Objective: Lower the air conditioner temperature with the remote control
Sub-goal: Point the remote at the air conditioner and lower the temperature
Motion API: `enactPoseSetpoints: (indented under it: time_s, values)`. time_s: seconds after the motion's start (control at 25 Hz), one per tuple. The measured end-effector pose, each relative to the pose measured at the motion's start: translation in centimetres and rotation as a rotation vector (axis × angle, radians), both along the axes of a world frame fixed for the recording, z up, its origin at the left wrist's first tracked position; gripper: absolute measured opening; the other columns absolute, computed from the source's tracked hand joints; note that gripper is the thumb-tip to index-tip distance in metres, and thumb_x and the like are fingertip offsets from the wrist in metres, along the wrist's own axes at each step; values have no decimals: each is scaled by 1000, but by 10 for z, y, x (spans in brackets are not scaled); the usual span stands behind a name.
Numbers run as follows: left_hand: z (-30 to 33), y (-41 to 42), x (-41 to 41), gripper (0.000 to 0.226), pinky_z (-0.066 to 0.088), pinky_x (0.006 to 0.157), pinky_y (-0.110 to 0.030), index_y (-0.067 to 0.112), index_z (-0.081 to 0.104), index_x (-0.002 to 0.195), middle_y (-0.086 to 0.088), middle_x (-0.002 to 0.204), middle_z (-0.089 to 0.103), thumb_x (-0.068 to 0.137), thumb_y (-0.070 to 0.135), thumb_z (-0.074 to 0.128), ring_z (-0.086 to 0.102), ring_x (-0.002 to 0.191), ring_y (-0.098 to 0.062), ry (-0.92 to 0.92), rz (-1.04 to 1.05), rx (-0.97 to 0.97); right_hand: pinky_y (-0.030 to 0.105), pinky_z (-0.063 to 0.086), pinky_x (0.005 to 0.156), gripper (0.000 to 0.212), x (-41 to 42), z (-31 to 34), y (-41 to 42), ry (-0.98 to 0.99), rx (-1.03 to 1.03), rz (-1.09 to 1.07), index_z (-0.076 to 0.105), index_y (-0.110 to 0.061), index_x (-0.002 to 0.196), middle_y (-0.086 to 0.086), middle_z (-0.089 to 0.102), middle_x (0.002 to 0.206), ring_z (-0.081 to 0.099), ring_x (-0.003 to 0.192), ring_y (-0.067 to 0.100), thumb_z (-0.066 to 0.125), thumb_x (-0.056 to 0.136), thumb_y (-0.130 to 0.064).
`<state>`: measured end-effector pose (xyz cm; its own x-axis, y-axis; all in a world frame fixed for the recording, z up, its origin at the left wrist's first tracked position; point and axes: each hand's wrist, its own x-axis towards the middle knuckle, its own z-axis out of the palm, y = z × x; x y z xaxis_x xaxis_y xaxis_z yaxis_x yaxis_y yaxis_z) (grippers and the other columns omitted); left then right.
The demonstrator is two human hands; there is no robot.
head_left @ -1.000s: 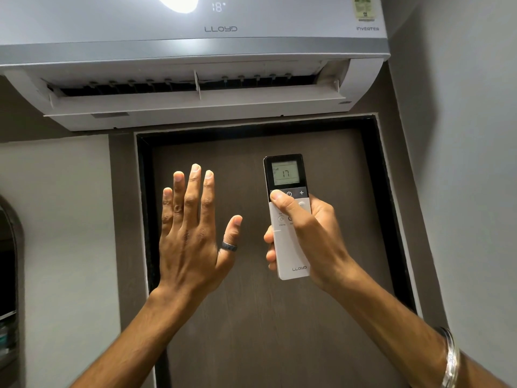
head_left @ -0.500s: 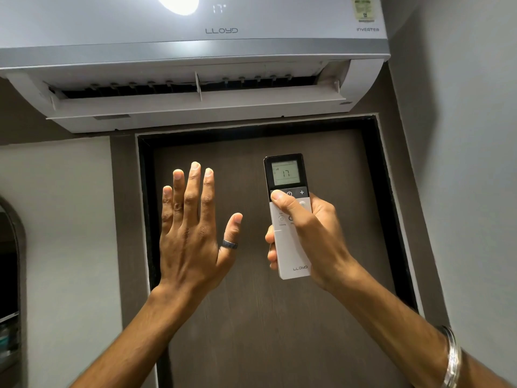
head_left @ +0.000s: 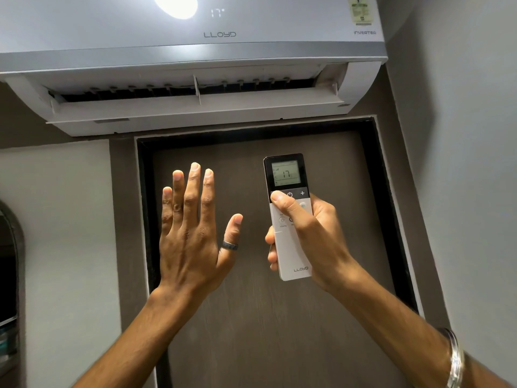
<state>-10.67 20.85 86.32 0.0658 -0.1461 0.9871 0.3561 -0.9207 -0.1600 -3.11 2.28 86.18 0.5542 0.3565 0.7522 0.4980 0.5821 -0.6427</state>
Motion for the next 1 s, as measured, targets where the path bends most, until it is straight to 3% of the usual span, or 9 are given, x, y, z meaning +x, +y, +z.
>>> enactPoseSetpoints:
  time_s: [0.24,0.44,0.8,1.0]
  values:
    - [-1,0,3,82,4,133,-51,8,22,164,-15,174,13,101,59,34,5,162,-35,-3,2,3,34,61,44,30,0,0,-3,-41,19,-54,63,-16,91,12,74,64,70,44,26,70,92,-45]
    - [0,-1,4,81,5,133,-52,8,22,164,-15,174,12,101,58,34,4,162,-35,-2,-1,9,35,61,47,25,3,1,-4,-8,3,-60,62,-17,94,15,75,69,71,46,27,67,102,-39]
    - [3,-8,6,81,-2,133,-45,8,21,164,-15,175,11,102,59,33,3,163,-34,-12,-17,42,40,64,53,26,5,2,-11,-2,-19,-50,62,-18,94,13,77,71,73,51,29,69,101,-43]
    - [2,-14,8,81,0,133,-47,7,21,164,-16,174,12,102,57,37,4,162,-35,-4,-29,43,41,63,53,38,4,3,-17,6,-38,-86,63,-13,103,9,76,70,74,49,29,89,85,-33]
